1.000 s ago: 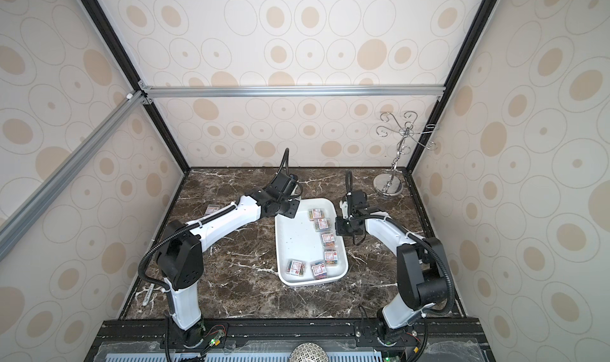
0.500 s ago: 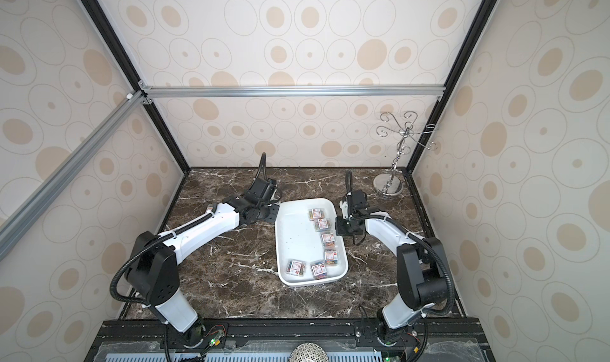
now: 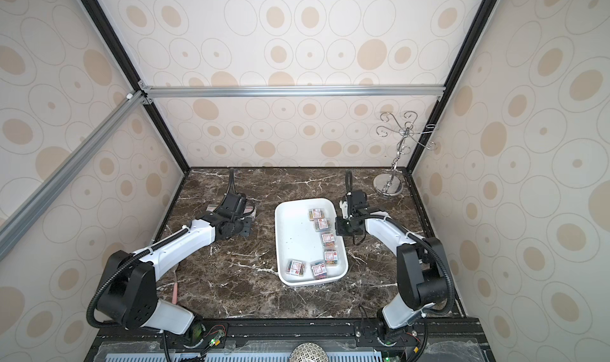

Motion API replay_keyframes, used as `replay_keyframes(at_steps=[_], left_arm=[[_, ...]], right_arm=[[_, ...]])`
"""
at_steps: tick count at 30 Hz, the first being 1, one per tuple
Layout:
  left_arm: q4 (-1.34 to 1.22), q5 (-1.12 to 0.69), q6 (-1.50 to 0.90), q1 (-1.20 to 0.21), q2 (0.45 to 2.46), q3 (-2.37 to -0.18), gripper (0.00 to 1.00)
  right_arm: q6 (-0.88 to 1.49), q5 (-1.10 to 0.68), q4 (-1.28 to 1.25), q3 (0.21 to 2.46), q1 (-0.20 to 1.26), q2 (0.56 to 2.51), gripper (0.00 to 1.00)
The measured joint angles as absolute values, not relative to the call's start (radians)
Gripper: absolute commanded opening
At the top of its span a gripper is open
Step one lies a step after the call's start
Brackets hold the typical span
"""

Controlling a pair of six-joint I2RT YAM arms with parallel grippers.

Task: Take the paper clips out of the storage box
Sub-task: Place the boxed paper clips at the center of the board.

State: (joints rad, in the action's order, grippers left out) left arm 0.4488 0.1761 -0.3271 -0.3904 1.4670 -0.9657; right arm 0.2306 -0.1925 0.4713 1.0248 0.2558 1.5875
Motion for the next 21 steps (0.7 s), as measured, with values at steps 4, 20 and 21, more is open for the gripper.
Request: replay_keyframes(at_steps=[4,20,21], left_arm=[[0.435,0.182,-0.333,-0.349,1.443,-0.915,0.52],[0.36,0.18,-0.342,-0.245,1.53,-0.863,0.52],[0.36,0.18,-0.342,-0.243,1.53,-0.863,0.52]], right_arm=[[0.229,-0.182,0.485,1.032,0.257,1.588,0.0],[0.222,-0.156,0.51,1.04,0.256,1.589,0.0],[0.222,-0.156,0.51,1.04,0.256,1.589,0.0]])
